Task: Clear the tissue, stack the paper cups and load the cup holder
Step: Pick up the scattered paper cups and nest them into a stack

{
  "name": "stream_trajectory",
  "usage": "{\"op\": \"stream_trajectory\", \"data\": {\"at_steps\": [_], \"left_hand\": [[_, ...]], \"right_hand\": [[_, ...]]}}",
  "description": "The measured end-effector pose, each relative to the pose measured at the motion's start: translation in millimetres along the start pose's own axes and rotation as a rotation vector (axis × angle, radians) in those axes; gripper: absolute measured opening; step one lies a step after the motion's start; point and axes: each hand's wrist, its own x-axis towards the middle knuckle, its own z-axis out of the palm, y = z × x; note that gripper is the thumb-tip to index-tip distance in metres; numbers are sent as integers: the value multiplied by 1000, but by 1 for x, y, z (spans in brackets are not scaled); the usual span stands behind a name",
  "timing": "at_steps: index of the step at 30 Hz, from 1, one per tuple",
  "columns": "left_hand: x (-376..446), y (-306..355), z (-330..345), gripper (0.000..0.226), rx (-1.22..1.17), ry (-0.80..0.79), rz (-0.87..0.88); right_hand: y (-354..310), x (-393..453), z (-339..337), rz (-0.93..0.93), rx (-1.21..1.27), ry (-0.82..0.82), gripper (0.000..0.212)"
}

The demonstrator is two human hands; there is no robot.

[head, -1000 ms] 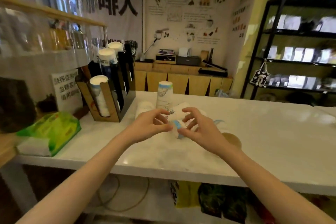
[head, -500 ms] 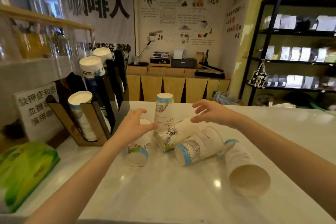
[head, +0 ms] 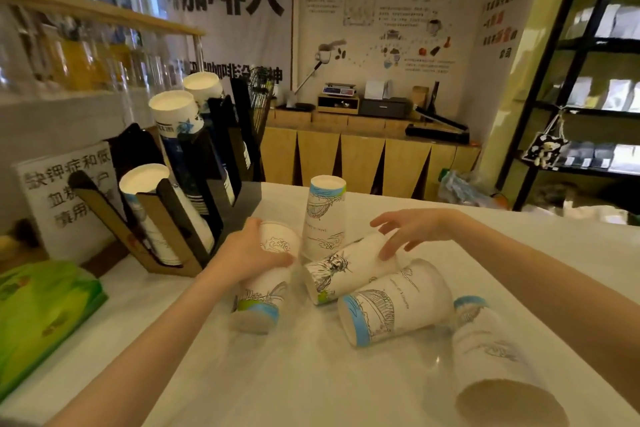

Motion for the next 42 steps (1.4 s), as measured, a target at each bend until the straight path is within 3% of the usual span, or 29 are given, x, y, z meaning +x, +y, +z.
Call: {"op": "stream_trajectory", "data": {"at_steps": [7,10,13,18,26,29,33,37,42], "left_hand": [[-24,0,-9,72,-346,207,238],[-29,-8,5,71,-424,255,260],[-31,-14,16,79,-498,267,248],[-36,-12,18,113,-621,253,225],[-39,-19,21,108,-668,167,216],[-36,-24,23,104,-668,160,217],[-36,-25,22,103,-657,163,233],[-37,-23,20,99,-671,158,250],[-39,-23,20,96,-643,168,260]], "right_hand": [[11,22,3,-77,63,-181,60],[14,26,6,-122,81,-191,59],[14,22,6,-161,106,-135,64],[3,-1,-4,-234,199,27,66],[-40,-72,-38,-480,276,253,74],[-74,-92,-41,-594,299,411,66],[-119,-92,-18,-697,135,497,69],[-143,-70,17,-674,-156,463,79],[-153,-45,55,-642,-269,385,82]]}}
